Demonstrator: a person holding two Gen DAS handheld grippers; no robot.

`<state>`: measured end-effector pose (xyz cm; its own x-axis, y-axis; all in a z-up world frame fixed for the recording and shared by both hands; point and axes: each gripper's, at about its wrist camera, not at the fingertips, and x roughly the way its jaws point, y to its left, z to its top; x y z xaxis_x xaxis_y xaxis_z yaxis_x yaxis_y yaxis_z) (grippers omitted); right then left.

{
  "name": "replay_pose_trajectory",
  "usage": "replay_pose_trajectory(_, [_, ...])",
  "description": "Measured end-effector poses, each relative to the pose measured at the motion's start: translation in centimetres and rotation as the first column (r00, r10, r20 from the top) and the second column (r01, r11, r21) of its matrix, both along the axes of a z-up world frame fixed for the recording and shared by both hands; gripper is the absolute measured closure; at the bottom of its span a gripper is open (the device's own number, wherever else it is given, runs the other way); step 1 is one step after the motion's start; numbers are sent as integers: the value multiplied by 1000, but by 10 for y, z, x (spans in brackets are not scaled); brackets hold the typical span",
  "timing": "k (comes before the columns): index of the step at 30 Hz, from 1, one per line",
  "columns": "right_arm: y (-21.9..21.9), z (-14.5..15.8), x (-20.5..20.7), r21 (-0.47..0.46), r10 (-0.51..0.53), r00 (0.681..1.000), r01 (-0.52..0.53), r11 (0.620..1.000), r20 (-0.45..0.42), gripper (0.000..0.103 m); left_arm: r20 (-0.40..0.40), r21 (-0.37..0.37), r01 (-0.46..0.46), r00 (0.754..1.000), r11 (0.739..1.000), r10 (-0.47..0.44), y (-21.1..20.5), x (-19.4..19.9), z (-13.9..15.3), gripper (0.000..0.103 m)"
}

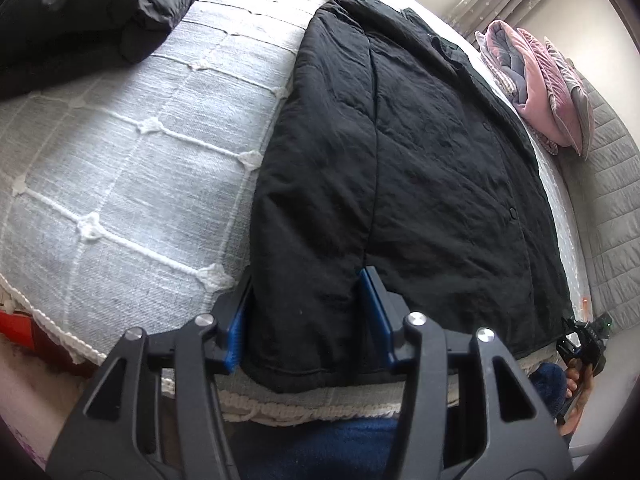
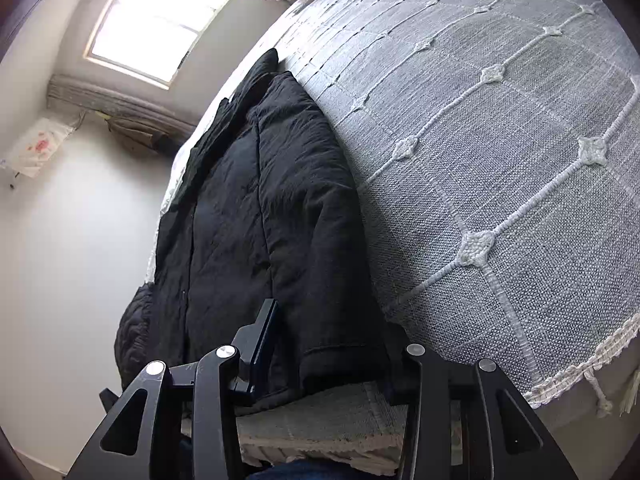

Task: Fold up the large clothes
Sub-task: 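Grasp the coat hem with the left tool while the right tool grasps it too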

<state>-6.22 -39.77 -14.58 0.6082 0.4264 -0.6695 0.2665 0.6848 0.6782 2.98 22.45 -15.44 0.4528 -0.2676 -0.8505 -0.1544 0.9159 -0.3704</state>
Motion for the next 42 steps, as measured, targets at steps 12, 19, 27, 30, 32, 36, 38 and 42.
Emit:
replay_pose_trajectory(12, [9,5,3,-28,14,1000,-14,1000,-11,85,-29,-63,-33,999,997,31,1,6,-3,75])
replay_pose_trajectory(19, [14,10,5,-49,14,1000,-15,999,-7,94,-32,-30,-46,998,998,45,-4,8,-2,83])
replay_pose_trajectory(27, [22,19,7,-110,25,1000,-26,994,-12,96,-9,-77,-61,998,995,60,3,3,-1,89])
replay_pose_trajectory(30, [19,21,3,-80,12,1000,-11,997,10,97,-3,-52,-56,998,997,56,1,3,2,92])
replay_pose_trajectory(32, [18,23,1,-67,4,1000,-3,998,21,97,8,-24,-53,999,998,53,-3,1,7,93])
replay_pose_trajectory(36, [21,32,-3,-62,4,999,-1,998,49,98,54,3,-58,997,998,58,-5,-3,19,95])
replay_pose_trajectory(38, [20,38,-6,-46,4,997,-1,999,77,98,80,-6,-65,995,998,66,-3,-8,28,95])
replay_pose_trajectory(42, [23,52,-13,-37,18,992,-13,999,123,98,131,0,-60,990,998,59,-5,-16,50,95])
